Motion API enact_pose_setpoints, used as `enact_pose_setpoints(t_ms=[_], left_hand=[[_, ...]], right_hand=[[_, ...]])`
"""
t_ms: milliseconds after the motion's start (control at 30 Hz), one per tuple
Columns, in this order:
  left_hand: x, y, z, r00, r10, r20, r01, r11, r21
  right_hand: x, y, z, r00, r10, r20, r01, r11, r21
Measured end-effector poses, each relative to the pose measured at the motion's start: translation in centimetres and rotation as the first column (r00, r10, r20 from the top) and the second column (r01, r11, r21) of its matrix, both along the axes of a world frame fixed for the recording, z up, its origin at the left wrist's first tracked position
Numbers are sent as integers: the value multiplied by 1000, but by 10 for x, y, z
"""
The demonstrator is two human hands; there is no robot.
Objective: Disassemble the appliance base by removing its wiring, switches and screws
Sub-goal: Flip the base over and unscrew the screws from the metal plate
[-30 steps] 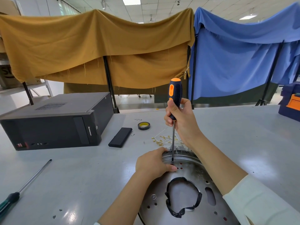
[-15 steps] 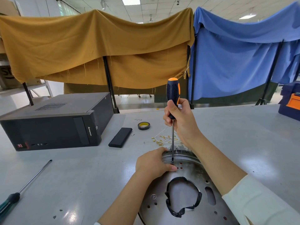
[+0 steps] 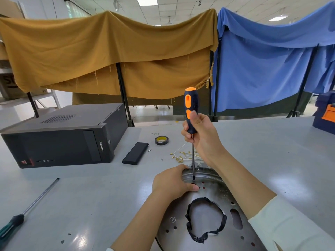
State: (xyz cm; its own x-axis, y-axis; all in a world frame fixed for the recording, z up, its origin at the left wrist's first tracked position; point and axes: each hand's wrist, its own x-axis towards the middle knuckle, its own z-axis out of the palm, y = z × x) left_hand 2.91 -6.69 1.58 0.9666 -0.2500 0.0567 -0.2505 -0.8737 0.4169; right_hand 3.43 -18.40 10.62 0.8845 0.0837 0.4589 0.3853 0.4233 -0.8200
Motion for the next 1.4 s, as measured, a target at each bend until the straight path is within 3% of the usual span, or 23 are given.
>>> enact_pose_setpoints(t_ms=[100, 433, 667, 867, 1033, 1233, 1400], left_hand=[[0, 0, 0, 1000, -1, 3, 1, 1000, -1], [0, 0, 0, 1000, -2, 3, 2, 1000, 1], [0, 0, 0, 1000, 1, 4, -1, 1000, -2], [-1, 0, 1, 1000, 5, 3, -5, 1000, -2], [-1, 0, 1, 1000, 5, 0, -5, 1000, -2], [-2, 1, 2, 1000, 5, 7, -5, 1000, -7], [-4, 0, 2, 1000, 8, 19, -8, 1000, -3]], right_hand=[[0, -3, -2, 999, -33, 19, 33, 999, -18], [1, -1, -3, 994, 111, -2, -111, 993, -29], [0, -5, -7, 993, -105, 48, 111, 986, -124], [2, -8, -6, 1000, 14, -9, -14, 999, -35], [2, -9, -9, 996, -93, 12, 94, 990, -102], [0, -7, -6, 1000, 25, -15, -26, 998, -49], [1, -6, -9, 998, -68, 17, 70, 992, -101]])
